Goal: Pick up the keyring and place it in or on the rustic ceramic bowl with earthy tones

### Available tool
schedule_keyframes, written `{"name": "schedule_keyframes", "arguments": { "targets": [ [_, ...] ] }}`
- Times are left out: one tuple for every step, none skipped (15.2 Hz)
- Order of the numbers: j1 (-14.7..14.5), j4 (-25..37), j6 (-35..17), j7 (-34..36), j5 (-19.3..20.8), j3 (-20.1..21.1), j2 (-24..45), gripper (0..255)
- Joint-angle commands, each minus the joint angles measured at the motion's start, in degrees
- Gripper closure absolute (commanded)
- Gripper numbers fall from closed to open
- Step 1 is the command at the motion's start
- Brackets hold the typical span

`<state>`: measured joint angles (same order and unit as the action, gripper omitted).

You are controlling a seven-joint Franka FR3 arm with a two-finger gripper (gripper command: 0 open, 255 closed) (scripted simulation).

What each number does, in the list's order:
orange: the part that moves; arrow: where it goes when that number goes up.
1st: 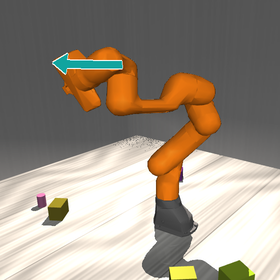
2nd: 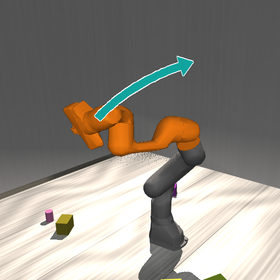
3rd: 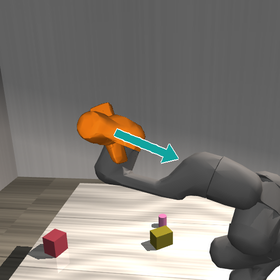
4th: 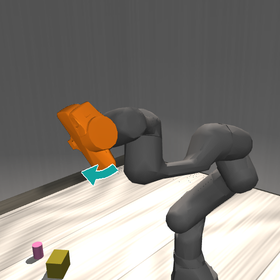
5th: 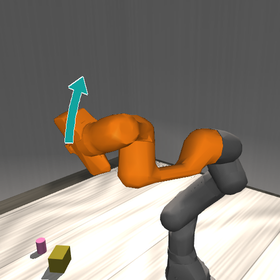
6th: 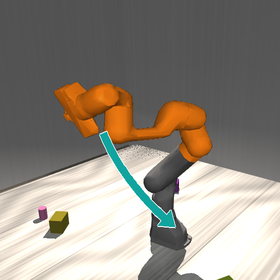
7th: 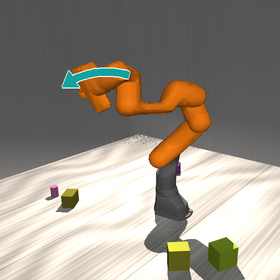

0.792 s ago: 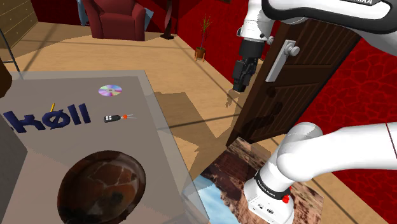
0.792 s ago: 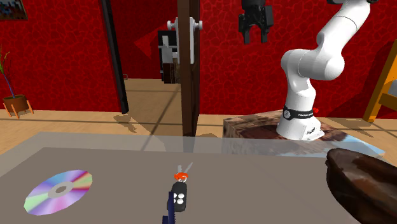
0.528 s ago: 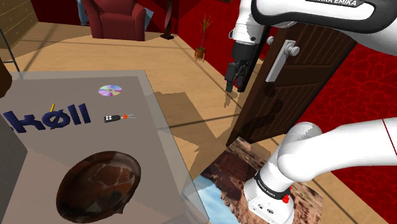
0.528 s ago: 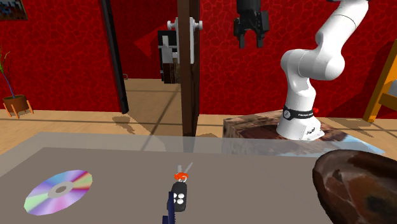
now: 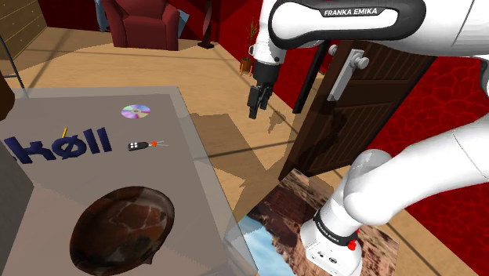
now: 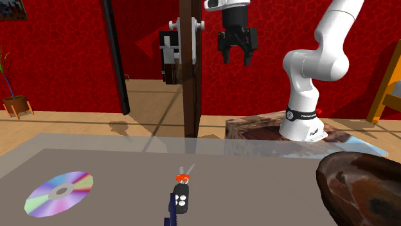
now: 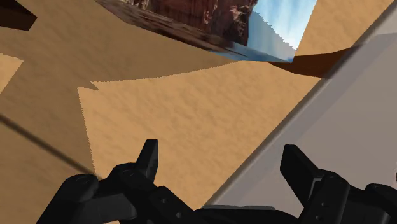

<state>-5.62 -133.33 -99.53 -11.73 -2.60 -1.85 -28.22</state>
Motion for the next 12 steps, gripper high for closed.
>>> {"name": "schedule_keyframes", "arguments": {
  "targets": [
    [-1.1,1.71,-3.42,-1.07,-0.3,0.71,4.31,0],
    [-1.56,2.4,-4.87,-1.68,-0.35,0.98,6.1,0],
    [-2.01,3.14,-6.27,-2.28,-0.4,1.27,7.9,0],
    [-2.43,3.94,-7.62,-2.87,-0.44,1.58,9.7,0],
    [-2.84,4.8,-8.92,-3.45,-0.46,1.9,11.51,0],
    [-3.25,5.72,-10.16,-4.01,-0.46,2.22,13.32,0],
    [-3.65,6.69,-11.35,-4.55,-0.44,2.55,15.13,0],
    [-4.04,7.72,-12.49,-5.08,-0.4,2.89,16.94,0],
    [-4.42,8.79,-13.58,-5.59,-0.33,3.24,18.75,0],
    [-4.79,9.92,-14.61,-6.09,-0.24,3.6,20.56,0],
    [-5.15,11.1,-15.59,-6.56,-0.12,3.96,22.36,0],
    [-5.52,12.33,-16.51,-7.02,0.02,4.32,24.16,0]
  ]
}}
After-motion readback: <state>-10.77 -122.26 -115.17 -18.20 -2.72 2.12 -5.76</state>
